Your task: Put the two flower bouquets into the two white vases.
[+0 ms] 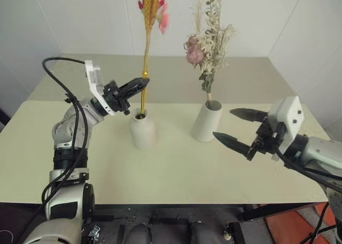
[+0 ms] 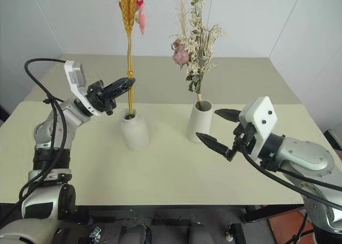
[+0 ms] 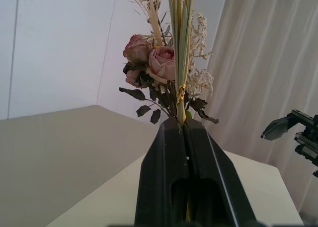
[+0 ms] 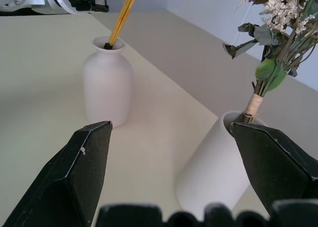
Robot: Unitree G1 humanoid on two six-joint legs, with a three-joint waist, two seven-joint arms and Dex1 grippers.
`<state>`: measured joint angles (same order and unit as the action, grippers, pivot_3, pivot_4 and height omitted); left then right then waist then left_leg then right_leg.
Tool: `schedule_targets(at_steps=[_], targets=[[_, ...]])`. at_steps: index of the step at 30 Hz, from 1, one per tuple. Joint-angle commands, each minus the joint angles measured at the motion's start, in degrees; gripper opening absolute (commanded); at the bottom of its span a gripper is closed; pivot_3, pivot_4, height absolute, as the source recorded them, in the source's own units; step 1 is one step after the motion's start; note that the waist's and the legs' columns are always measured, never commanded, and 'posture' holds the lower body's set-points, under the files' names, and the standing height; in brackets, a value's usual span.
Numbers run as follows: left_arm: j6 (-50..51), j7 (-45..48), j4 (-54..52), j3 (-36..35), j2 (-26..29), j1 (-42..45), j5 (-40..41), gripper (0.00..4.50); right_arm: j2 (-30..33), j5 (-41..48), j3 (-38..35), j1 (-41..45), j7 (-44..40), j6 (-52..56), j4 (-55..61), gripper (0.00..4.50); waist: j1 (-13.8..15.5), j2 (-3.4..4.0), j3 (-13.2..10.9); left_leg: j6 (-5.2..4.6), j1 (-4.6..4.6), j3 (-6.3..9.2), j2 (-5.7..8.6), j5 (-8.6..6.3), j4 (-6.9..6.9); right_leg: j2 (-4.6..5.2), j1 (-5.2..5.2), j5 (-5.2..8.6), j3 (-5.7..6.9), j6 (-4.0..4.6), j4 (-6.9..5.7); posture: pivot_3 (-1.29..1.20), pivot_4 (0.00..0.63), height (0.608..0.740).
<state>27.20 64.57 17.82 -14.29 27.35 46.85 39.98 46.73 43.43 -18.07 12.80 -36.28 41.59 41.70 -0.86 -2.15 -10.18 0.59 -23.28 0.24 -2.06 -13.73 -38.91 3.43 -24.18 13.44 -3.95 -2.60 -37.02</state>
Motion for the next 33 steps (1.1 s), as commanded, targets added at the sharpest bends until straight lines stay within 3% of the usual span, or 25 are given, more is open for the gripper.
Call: schedule_targets(at_steps=[1,13,22,33], targets=[[2.98,1.36,-2.73,-3.50,2.07,-0.12,4.73,0.69,0.76,0.10,-2.28,0.31,-0.80,-2.80,1.31,4.50,-0.07,0.00,0.00,0.00,0.01,0.00,0.00,0.00,0.00,0.00,0.00,0.00,0.00,0.00,-0.01,0.00,0.150,0.740],[6.10,2.32,-11.68,-4.68,8.39,-9.56,6.42,4.48,1.85,-2.18,-0.33,0.11,-3.08,-4.16,-1.19,4.50,-0.10,0.00,0.00,0.00,0.03,-0.01,-0.01,0.00,0.00,0.00,0.01,0.01,0.00,0.00,-0.02,0.00,0.150,0.740],[6.95,-4.38,-20.10,-11.04,15.02,-18.46,6.69,4.48,3.73,-2.78,-1.73,-0.41,-6.02,-4.53,-3.28,4.50,-0.15,0.00,0.00,0.00,0.04,-0.02,-0.05,0.00,0.02,-0.01,-0.02,0.02,0.00,0.02,-0.01,0.00,0.150,0.740],[7.79,-2.51,-27.72,-13.01,21.67,-23.24,8.61,4.48,11.46,-5.95,-7.81,-4.81,-16.45,-8.07,-10.67,4.50,0.07,0.00,0.00,0.00,0.11,-0.06,-0.06,0.00,0.04,-0.01,0.05,0.03,0.01,0.04,0.01,0.00,0.150,0.740]])
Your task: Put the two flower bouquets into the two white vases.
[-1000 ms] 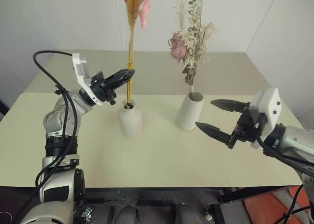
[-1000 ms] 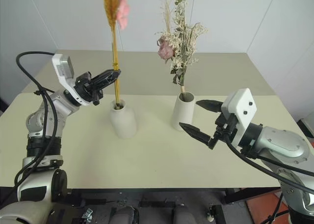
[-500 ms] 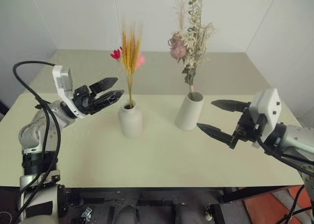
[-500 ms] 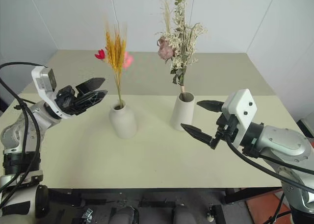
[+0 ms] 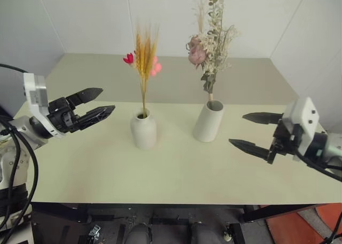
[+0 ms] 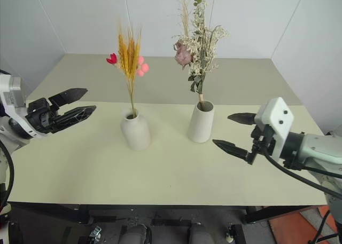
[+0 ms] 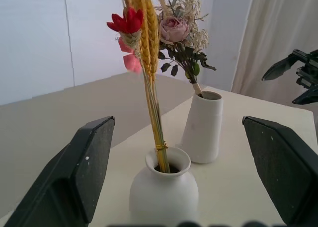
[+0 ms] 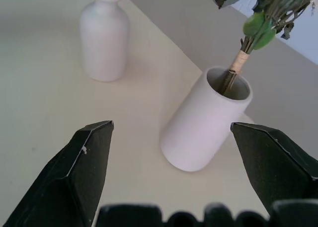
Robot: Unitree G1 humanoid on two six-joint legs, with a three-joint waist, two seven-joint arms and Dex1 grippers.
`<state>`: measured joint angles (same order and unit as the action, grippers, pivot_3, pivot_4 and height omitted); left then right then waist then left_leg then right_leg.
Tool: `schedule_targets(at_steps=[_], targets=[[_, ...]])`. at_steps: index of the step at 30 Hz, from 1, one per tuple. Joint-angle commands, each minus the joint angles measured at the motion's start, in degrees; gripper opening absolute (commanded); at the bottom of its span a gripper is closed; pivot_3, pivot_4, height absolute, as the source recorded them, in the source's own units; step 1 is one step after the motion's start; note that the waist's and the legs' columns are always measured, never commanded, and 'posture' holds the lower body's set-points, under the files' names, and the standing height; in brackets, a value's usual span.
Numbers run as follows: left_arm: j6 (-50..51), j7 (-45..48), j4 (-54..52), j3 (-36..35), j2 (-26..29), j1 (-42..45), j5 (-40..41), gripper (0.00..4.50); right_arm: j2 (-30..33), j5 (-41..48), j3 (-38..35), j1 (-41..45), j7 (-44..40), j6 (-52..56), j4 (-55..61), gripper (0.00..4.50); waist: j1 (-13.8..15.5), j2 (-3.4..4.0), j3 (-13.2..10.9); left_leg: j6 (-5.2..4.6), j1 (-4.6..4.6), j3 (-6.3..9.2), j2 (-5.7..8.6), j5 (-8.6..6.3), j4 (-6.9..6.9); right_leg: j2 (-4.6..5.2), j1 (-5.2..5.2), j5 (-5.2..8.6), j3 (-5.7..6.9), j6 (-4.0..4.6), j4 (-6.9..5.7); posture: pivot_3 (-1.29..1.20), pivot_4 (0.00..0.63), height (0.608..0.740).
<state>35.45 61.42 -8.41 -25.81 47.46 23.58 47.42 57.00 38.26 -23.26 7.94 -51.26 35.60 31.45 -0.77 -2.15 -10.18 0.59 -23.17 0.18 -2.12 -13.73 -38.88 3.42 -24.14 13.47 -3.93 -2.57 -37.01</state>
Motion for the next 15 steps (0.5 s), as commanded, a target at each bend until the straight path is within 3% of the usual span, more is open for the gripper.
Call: schedule_targets(at_steps=[1,7,15], targets=[[0.81,-0.10,-1.58,-2.14,1.87,0.41,2.36,4.48,1.62,-1.13,-3.14,-0.23,-2.18,-2.43,-1.27,4.50,-0.10,0.00,0.00,0.00,0.01,0.00,0.00,0.00,0.00,0.00,0.01,0.00,-0.01,0.00,0.00,0.00,0.150,0.740],[1.73,-2.42,-2.40,-2.85,2.42,0.85,3.89,4.48,3.90,-2.73,-4.58,-0.04,-5.02,-3.47,-5.22,4.50,-0.24,0.00,0.00,0.00,0.00,-0.03,-0.02,0.00,0.01,-0.01,-0.02,0.00,-0.03,0.00,-0.01,0.00,0.150,0.740],[1.27,-0.37,-0.05,-1.32,5.04,1.23,2.16,4.48,2.36,-2.46,-3.04,-0.10,-5.24,-3.95,-4.10,4.50,-0.15,0.00,0.00,0.00,0.00,-0.03,-0.01,0.00,0.00,-0.01,-0.01,0.00,-0.03,0.00,-0.01,0.00,0.150,0.740]])
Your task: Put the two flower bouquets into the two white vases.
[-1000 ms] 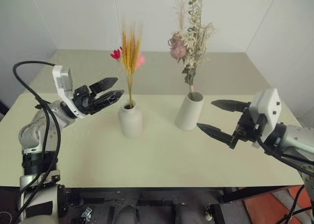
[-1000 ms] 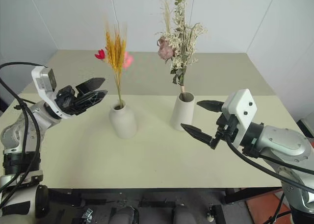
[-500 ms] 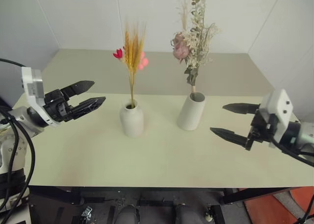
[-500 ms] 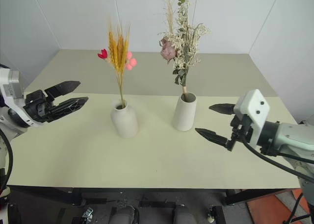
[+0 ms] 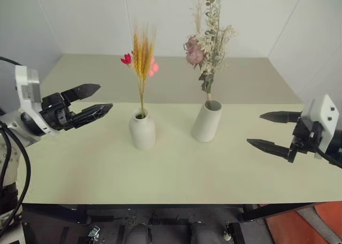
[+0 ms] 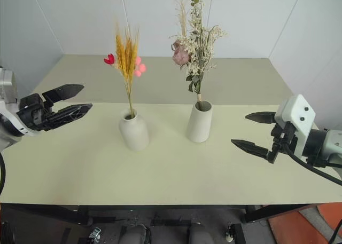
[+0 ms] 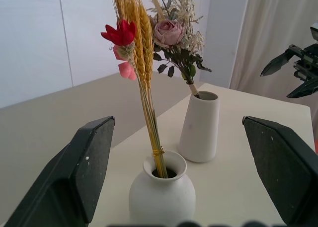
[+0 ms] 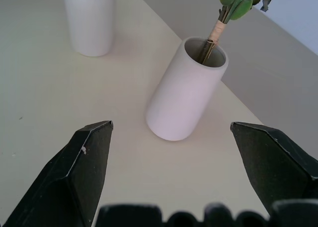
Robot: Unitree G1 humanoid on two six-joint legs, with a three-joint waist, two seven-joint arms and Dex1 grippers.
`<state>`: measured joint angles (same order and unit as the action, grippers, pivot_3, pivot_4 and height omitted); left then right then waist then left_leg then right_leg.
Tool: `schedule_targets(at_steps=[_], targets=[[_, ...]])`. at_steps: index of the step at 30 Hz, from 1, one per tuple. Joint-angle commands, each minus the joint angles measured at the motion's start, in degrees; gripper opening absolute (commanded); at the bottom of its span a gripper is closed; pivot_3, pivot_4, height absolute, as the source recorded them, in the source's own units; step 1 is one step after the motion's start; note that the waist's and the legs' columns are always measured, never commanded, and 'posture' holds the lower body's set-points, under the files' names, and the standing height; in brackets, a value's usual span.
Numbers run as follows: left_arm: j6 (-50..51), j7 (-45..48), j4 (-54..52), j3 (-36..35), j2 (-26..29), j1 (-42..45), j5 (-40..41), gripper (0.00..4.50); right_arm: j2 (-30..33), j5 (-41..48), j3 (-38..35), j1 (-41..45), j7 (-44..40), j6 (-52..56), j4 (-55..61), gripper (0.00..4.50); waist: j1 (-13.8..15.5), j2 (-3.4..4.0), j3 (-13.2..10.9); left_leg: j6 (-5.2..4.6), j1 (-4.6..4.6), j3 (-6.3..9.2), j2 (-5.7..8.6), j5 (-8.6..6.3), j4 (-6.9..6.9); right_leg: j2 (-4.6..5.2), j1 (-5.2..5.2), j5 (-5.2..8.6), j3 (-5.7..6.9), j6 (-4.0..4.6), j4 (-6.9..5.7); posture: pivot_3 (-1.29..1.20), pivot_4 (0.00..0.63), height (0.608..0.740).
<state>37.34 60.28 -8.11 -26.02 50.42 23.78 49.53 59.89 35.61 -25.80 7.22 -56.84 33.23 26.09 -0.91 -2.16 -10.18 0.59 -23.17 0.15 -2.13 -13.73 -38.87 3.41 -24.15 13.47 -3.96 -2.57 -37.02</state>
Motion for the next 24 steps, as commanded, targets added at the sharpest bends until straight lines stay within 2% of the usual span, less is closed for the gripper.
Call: schedule_targets(at_steps=[1,9,14,18,24], targets=[[-0.52,1.09,-0.07,-1.34,2.55,0.94,0.09,4.48,-0.76,-0.10,0.28,1.06,0.85,-1.58,1.30,4.50,-0.03,0.00,0.00,0.00,-0.01,0.00,0.00,0.00,0.00,0.00,0.00,0.00,0.00,0.00,0.00,0.00,0.150,0.740],[0.87,0.30,-3.19,-4.06,4.17,-3.62,1.29,4.48,-1.01,-2.14,2.76,1.18,0.45,-2.75,0.17,4.50,-0.09,0.00,0.00,0.00,-0.01,-0.03,-0.01,0.00,0.02,0.01,-0.03,0.00,-0.02,0.00,0.01,0.00,0.150,0.740],[0.09,-1.76,-2.55,-3.48,4.68,-3.14,-0.38,4.48,-0.98,-1.84,2.51,1.41,0.31,-2.55,0.89,4.50,0.10,0.00,0.00,0.00,0.02,-0.03,-0.01,0.00,0.01,0.00,0.00,0.00,-0.01,0.00,-0.01,0.00,0.150,0.740],[0.00,-1.97,-3.08,-4.33,5.69,-2.93,0.02,4.48,-1.28,-2.50,5.28,4.46,-0.31,-3.93,-1.85,4.50,0.03,0.00,0.00,0.00,0.00,-0.03,-0.02,0.00,0.01,0.00,-0.01,0.00,-0.01,0.00,0.01,0.00,0.150,0.740],[1.00,-2.02,-6.08,-8.19,6.64,-7.50,1.16,4.48,-0.79,-4.76,9.03,6.80,-2.31,-5.93,-5.21,4.50,-0.27,0.00,0.00,0.00,0.00,-0.07,-0.04,0.00,0.05,-0.01,-0.07,0.01,-0.03,0.02,0.01,0.00,0.150,0.740]])
